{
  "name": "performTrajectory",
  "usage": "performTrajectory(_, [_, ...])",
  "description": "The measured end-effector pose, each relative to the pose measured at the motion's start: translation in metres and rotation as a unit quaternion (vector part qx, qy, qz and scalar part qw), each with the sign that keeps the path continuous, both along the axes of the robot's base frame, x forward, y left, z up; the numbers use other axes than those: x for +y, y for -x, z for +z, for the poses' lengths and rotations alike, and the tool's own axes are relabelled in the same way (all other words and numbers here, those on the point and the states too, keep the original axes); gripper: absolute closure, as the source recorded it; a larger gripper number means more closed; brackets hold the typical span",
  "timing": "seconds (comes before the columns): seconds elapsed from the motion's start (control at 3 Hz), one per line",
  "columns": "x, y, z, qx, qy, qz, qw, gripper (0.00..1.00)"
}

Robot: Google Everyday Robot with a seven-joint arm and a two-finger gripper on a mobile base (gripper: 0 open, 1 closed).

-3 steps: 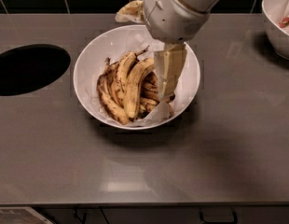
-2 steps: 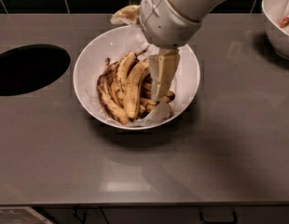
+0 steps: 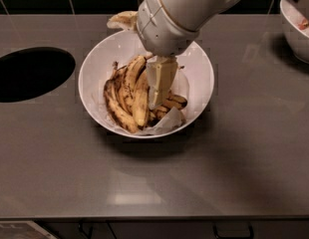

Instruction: Pick banana from white bowl

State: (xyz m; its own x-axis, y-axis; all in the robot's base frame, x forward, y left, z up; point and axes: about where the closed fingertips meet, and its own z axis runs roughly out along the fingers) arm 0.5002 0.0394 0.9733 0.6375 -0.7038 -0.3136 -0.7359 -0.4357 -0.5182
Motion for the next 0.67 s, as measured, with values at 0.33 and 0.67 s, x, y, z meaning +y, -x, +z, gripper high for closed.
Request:
performTrajectory(0.33, [0.007,0.002,-0.009,0.010,0.007,0.013,0.9999,0.00])
performTrajectory(0.67, [0.009,0.008,-0.021,0.019,0.012,0.018,0.9996,0.00])
